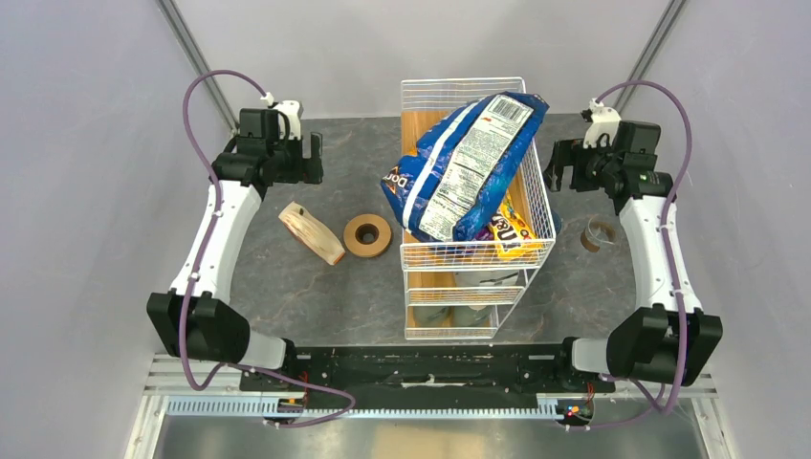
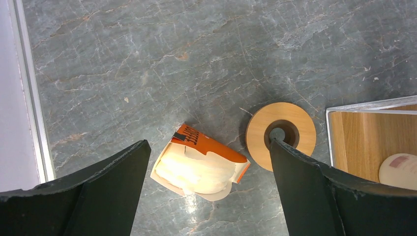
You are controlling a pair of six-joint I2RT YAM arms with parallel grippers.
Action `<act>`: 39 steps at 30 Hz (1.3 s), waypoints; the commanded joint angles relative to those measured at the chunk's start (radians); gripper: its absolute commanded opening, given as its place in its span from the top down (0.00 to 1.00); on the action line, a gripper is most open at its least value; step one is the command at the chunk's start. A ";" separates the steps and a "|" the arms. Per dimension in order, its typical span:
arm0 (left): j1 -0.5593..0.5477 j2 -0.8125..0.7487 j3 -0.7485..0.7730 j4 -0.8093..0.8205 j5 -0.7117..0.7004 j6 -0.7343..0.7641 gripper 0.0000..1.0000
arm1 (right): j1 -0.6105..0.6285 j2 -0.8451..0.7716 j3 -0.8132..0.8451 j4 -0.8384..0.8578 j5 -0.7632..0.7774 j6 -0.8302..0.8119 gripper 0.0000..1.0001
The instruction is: Place the coffee filter in the dripper
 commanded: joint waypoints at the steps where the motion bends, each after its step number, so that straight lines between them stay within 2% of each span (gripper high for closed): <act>1: -0.005 -0.050 0.020 0.035 0.023 -0.010 0.00 | 0.001 -0.085 -0.009 0.002 -0.039 -0.037 0.01; 9: -0.004 -0.247 0.002 0.037 0.409 0.043 0.00 | 0.001 -0.419 -0.112 -0.077 -0.062 -0.009 0.01; 14: -0.004 -0.405 -0.065 0.073 0.608 0.004 0.00 | 0.002 -0.686 -0.161 -0.169 -0.089 -0.050 0.01; 18: -0.004 -0.523 -0.115 0.102 0.756 -0.066 0.01 | 0.001 -0.807 -0.139 -0.261 -0.139 -0.066 0.01; 21: -0.004 -0.588 -0.132 0.113 0.876 -0.103 0.02 | 0.001 -0.851 -0.086 -0.336 -0.172 -0.085 0.01; 24: -0.005 -0.648 -0.150 0.118 0.924 -0.117 0.03 | 0.001 -0.884 -0.040 -0.409 -0.198 -0.125 0.01; 30: -0.005 -0.718 -0.181 -0.027 1.004 0.053 0.03 | 0.001 -0.908 0.072 -0.625 -0.255 -0.325 0.01; 35: -0.005 -0.761 -0.251 -0.058 1.113 0.100 0.03 | 0.001 -0.889 0.173 -0.821 -0.434 -0.446 0.01; 39: -0.005 -0.760 -0.257 -0.021 1.152 0.085 0.03 | 0.002 -0.882 0.173 -0.848 -0.535 -0.460 0.01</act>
